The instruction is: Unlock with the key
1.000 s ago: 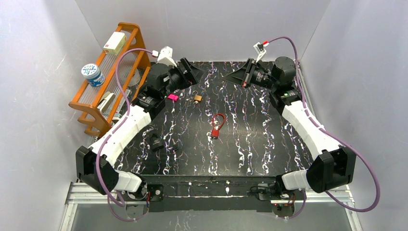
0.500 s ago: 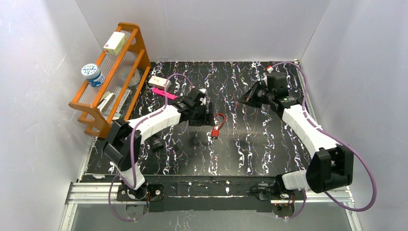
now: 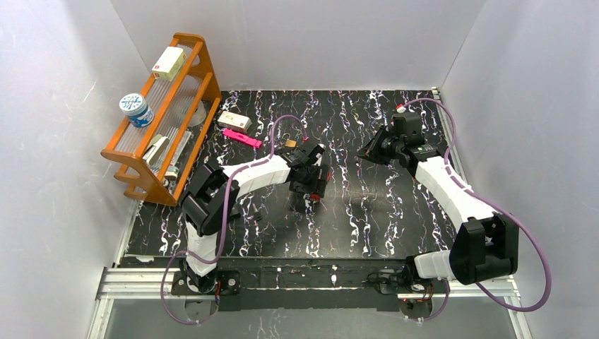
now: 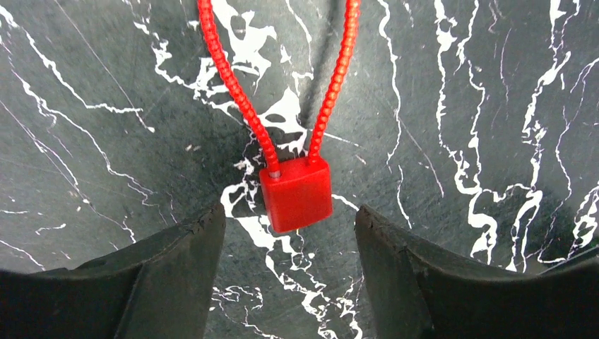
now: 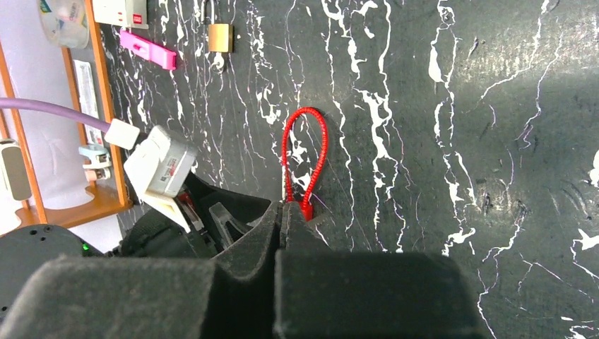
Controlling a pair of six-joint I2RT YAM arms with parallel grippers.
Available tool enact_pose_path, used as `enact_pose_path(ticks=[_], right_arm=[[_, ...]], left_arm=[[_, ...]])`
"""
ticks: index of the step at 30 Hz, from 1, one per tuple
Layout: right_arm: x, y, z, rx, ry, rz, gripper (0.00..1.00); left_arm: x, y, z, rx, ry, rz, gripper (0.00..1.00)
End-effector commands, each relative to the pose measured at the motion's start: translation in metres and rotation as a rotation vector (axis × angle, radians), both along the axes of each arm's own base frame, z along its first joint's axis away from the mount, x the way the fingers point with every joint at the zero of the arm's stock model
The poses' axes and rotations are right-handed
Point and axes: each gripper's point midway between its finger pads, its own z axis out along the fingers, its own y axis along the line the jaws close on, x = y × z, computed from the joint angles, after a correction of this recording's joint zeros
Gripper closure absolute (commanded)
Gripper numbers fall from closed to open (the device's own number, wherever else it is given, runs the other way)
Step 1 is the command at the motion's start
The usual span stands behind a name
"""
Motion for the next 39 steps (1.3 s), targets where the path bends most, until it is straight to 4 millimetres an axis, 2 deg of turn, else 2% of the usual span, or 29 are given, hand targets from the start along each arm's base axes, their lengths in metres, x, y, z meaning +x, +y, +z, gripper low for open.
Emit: enact_pose_path(ticks=[1,7,11,14,19,23,24,26,29,31,33,39], right_arm=[[0.000,-0.005,0.009,-0.003,-0.038,-0.016,0.99],[-0.001,-0.004,0.010,0.003,-0.036,-0.016,0.99],[-0.002,-0.004,0.009,0.003,-0.035,-0.017,0.99],[-0.003,-0.004,0.008,0.002,-0.029,-0.015,0.99],[-0.003,-0.004,0.007,0.003,-0.022,-0.016,0.99],[-0.004,-0.004,0.005,0.003,-0.014,-0.017,0.99],[-0.004,-0.004,0.005,0.004,-0.014,-0.017,0.99],[-0.004,-0.004,0.006,0.004,-0.013,-0.017,0.99],[-0.003,-0.004,0.005,0.005,-0.009,-0.017,0.99],[-0.003,-0.004,0.006,0.004,-0.007,-0.019,0.99],[-0.003,-0.004,0.009,0.002,-0.009,-0.017,0.99],[-0.001,0.009,0.025,0.063,-0.059,0.053,0.99]], left_arm=[[0.012,-0.005,0.008,0.039,-0.069,-0.021,0.36],[0.014,-0.009,0.000,0.085,-0.086,-0.009,0.42],[0.014,0.005,-0.005,0.200,-0.106,0.019,0.49],[0.012,0.005,-0.008,0.214,-0.104,0.025,0.54],[0.008,0.000,-0.013,0.213,-0.082,0.019,0.55],[0.007,0.007,-0.019,0.252,-0.069,0.053,0.47],[0.007,0.008,-0.020,0.259,-0.065,0.057,0.50],[0.006,0.009,-0.021,0.267,-0.059,0.061,0.61],[0.007,0.010,-0.018,0.267,-0.062,0.066,0.82],[0.011,0.007,-0.006,0.259,-0.073,0.068,0.92],[0.016,0.006,0.011,0.251,-0.064,0.075,0.96],[0.027,0.009,0.074,0.085,0.058,0.132,1.00]])
